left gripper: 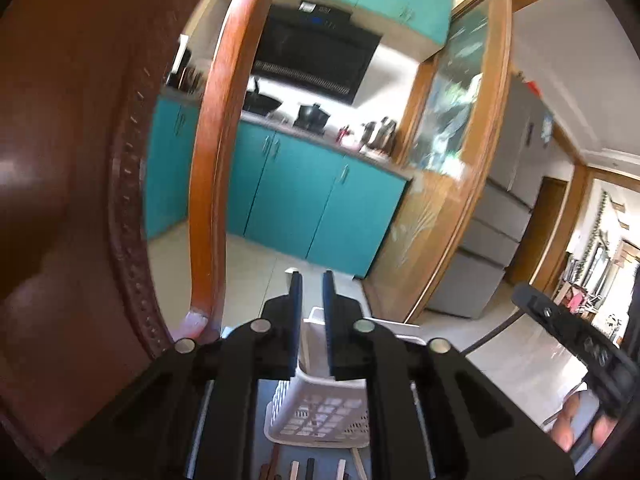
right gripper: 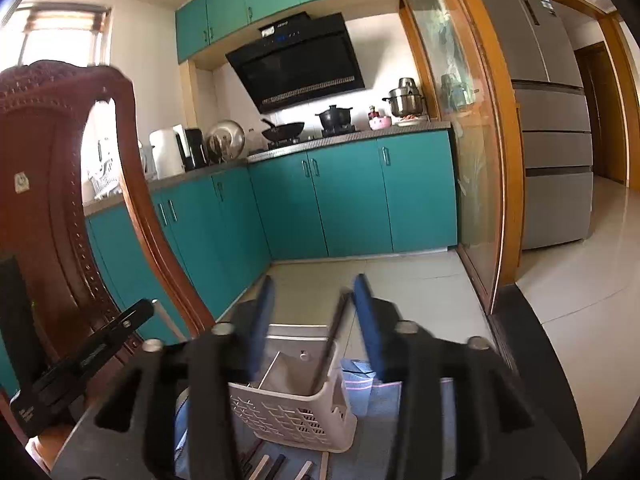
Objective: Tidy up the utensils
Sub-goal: 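Open both tools to drop the chopsticks into the holder, then bring both tools back down to the remaining chopsticks on the cloth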
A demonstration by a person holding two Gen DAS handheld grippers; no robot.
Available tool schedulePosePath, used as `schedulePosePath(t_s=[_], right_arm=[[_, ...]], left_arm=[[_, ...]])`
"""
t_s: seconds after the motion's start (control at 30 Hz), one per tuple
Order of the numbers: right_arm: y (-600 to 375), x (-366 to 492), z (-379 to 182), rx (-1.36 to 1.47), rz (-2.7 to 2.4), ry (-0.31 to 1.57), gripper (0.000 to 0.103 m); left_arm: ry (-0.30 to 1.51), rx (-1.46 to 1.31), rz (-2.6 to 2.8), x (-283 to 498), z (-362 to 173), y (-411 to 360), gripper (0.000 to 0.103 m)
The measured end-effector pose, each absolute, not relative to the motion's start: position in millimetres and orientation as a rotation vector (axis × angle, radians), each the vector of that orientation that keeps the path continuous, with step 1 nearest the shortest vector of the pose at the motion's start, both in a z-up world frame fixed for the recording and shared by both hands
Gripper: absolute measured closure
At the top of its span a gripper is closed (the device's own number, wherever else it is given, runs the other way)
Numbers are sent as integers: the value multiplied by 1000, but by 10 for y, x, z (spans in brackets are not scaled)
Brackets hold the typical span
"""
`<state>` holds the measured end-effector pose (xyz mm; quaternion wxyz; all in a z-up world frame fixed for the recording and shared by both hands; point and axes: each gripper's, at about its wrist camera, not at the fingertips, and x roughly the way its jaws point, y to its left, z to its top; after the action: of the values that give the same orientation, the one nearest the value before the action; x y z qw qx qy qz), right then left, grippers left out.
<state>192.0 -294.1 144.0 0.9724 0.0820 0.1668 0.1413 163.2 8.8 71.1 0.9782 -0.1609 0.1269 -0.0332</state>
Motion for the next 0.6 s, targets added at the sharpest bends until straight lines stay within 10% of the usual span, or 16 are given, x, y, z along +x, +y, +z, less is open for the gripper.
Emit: schedulePosePath(t_s=[0.6], right_arm=[[-3208,1823,340,130,165,661,59]], left_arm=[[975,-59,58,1600,-862,-256,88]])
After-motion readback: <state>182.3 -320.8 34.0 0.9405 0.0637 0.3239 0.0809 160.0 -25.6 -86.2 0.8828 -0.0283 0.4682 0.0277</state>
